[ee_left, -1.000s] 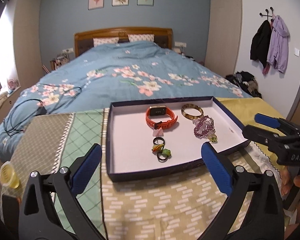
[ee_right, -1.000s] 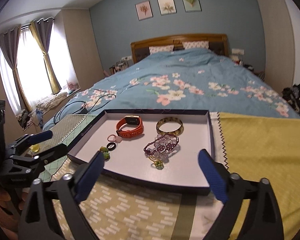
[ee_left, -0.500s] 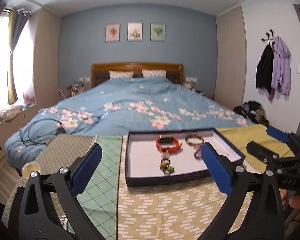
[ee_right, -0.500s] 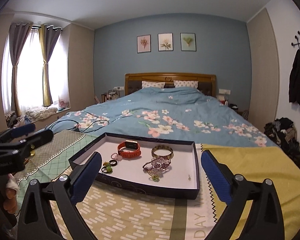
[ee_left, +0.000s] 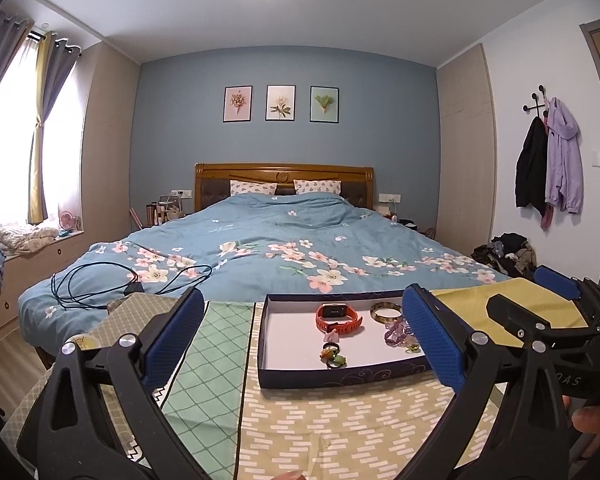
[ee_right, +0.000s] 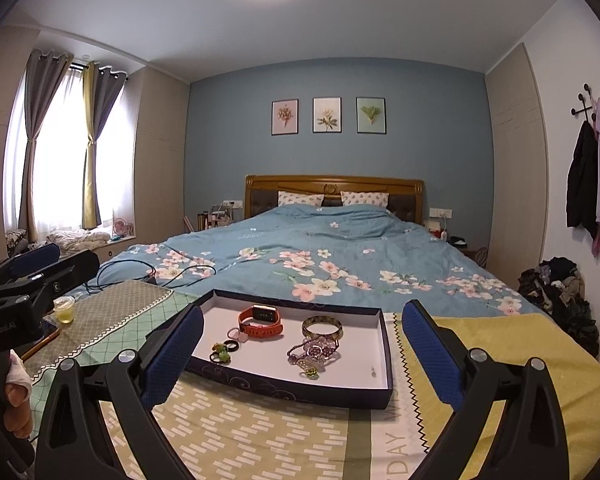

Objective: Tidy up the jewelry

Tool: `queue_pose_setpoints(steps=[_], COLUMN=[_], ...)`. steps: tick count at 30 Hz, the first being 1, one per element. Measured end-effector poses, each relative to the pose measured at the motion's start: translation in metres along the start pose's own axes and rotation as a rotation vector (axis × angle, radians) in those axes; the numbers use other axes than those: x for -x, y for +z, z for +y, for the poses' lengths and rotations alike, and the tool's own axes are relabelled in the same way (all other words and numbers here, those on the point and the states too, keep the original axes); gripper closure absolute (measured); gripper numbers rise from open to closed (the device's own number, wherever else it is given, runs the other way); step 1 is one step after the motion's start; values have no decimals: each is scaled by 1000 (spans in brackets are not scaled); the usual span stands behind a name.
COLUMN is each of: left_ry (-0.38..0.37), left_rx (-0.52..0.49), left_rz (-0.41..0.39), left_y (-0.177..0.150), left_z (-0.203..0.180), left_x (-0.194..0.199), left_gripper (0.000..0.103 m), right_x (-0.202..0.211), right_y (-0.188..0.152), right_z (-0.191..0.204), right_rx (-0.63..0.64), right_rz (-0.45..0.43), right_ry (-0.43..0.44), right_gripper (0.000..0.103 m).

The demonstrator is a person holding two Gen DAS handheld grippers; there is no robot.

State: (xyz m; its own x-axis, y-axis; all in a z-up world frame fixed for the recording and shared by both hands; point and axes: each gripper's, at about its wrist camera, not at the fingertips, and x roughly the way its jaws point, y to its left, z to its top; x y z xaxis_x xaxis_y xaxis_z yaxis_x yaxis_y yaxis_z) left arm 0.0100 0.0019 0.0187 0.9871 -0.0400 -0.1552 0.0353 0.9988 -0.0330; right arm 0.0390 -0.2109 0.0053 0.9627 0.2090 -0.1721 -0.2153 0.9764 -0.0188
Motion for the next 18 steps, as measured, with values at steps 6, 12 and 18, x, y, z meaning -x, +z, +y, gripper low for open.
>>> queue_pose_setpoints(steps=[6, 12, 18], left_ry=[0, 2, 2], left_rx=[0, -2, -3], left_rz=[-20, -28, -32], left_y=[3, 5, 5], left_z=[-1, -3, -4], left_x=[5, 7, 9], left_gripper=[5, 5, 5], right_x=[7, 9, 9], right_y=[1, 2, 1], right_z=[-1, -1, -3], right_rx=[-18, -25, -33], right_rz=[-16, -21, -22], right_ry=[1, 0, 0], right_gripper=[7, 7, 7])
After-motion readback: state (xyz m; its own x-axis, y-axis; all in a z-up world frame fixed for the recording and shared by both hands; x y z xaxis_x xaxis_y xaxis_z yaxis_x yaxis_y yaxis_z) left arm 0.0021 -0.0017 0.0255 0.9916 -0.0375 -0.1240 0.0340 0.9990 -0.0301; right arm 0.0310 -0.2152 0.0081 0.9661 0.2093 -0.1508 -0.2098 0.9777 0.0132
